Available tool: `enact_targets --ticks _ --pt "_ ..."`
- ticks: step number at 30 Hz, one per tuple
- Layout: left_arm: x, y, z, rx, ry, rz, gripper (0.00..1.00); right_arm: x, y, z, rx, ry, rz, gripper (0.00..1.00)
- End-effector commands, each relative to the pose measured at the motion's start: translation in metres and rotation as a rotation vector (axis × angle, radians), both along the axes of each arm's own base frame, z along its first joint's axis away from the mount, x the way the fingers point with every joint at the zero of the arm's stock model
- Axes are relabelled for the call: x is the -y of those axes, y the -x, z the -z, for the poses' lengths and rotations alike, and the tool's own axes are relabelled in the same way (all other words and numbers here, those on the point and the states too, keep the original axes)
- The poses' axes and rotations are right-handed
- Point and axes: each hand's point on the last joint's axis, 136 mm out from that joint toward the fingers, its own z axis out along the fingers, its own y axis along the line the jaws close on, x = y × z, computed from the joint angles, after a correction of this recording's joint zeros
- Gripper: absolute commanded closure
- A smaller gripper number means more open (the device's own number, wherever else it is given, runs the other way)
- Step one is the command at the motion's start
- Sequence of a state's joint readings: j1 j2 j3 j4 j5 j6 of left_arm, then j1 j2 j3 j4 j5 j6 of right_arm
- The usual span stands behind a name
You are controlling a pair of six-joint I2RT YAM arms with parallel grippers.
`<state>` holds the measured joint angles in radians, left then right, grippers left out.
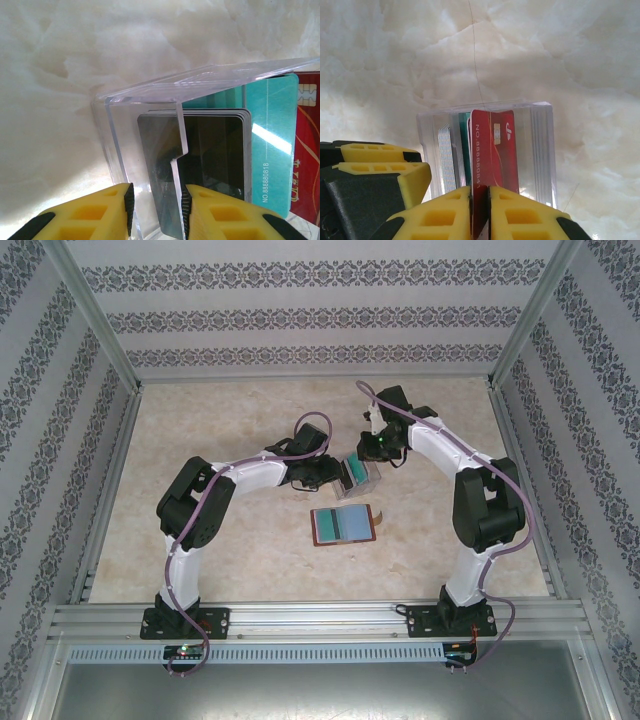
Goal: Put the credit cards into the card holder
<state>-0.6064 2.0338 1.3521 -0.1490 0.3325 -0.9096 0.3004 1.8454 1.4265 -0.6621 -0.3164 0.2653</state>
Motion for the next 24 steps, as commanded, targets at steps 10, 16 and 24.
enact_targets --ticks 10,16,24 --pt "-0.0146 0.0140 0.0281 -0.092 -0.064 -0.008 0.67 -0.0132 0.0072 -0.0043 -0.037 -0.092 -0.018 0.81" --pt "-0.0136 0.0131 0.0263 -0.090 -0.062 -0.005 0.67 -0.0138 0.0072 -0.0012 -0.051 -0.107 -0.016 0.85" --pt "-0.0140 0.0142 0.0285 -0.096 -0.065 -0.004 0.66 -0.0165 0.0068 -0.0035 -0.057 -0.150 -0.015 0.85"
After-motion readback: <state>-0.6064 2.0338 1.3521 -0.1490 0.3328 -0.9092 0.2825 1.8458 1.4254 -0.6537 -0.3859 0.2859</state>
